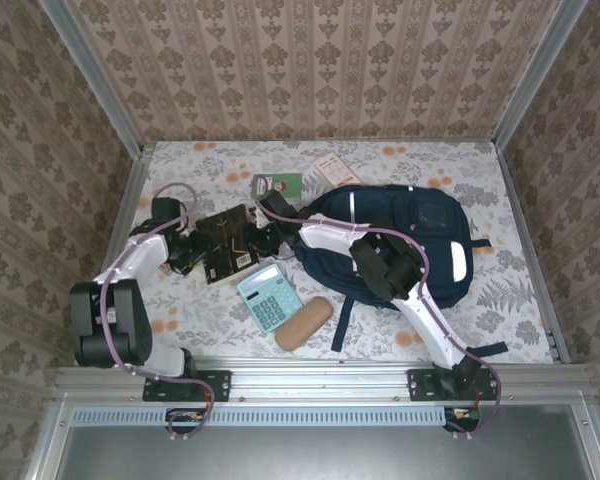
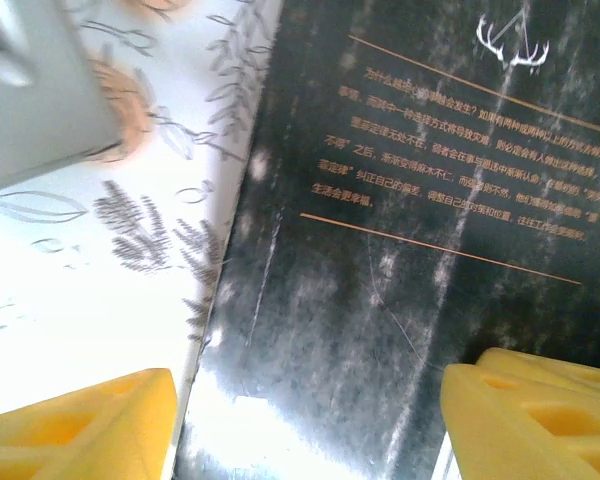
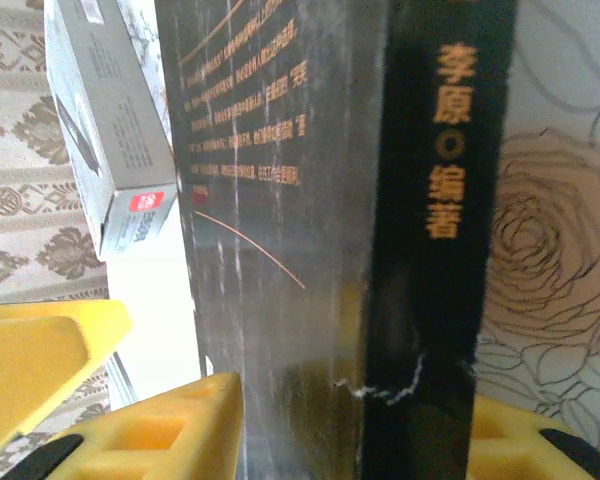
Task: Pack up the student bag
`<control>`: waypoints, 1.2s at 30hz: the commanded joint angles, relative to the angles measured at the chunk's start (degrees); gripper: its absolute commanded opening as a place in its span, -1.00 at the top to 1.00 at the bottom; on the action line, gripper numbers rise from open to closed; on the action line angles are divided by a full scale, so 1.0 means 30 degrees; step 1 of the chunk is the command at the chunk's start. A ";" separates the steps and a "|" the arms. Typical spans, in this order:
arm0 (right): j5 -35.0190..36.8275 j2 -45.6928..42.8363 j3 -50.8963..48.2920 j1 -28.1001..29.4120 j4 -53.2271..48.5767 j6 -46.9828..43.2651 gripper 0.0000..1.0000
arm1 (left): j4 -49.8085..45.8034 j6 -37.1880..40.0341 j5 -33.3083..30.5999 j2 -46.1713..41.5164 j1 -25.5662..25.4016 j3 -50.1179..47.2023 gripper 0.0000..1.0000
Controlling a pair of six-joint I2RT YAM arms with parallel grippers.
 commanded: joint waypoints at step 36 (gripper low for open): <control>0.1520 -0.9503 -0.2767 -0.2883 -0.2703 -0.2957 1.00 | 0.4480 -0.2130 0.8356 -0.0177 -0.0014 0.3376 -0.68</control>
